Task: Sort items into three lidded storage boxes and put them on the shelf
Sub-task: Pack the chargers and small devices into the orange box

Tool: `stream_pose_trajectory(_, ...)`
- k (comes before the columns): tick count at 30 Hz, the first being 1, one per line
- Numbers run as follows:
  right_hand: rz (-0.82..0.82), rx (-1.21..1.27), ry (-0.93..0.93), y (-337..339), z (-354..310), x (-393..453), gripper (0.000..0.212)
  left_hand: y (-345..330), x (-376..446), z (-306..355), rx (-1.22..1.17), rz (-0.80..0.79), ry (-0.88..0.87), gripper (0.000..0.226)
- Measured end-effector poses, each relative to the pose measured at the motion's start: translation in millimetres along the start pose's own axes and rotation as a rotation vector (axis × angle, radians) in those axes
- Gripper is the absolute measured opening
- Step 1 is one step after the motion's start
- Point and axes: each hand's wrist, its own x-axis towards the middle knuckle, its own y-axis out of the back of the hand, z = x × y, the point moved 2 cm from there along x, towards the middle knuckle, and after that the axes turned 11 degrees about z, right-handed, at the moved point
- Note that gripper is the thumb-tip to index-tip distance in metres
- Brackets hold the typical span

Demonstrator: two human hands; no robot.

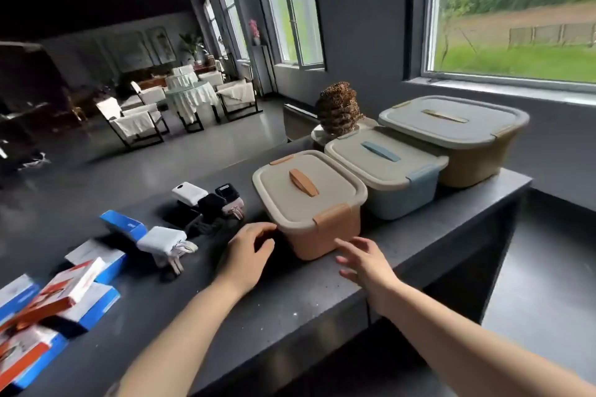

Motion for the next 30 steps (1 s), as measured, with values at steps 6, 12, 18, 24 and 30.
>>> stream_pose_trajectory(6, 0.119, 0.15, -0.233, -59, -11, 59, 0.067, -46, 35, 3, 0.285, -0.333, -0.145, 0.045)
stream_pose_trajectory(12, 0.247, 0.223, -0.205, -66, -16, 79, 0.055, -54, 38, -6, 0.284, -0.27, -0.204, 0.042)
stream_pose_trajectory(18, 0.171, 0.123, -0.18, -34, -7, 75, 0.044, -27, 42, -22, 0.242, -0.087, -0.126, 0.038)
stream_pose_trajectory(24, -0.213, -0.29, -0.083, 20, -26, 62, 0.011, 9, 39, -56, 0.308, 0.004, 0.06, 0.048)
stream_pose_trajectory(30, 0.003, -0.614, 0.279, -6, -25, 65, 0.017, 35, 9, -93, 0.219, 0.034, 0.37, 0.055)
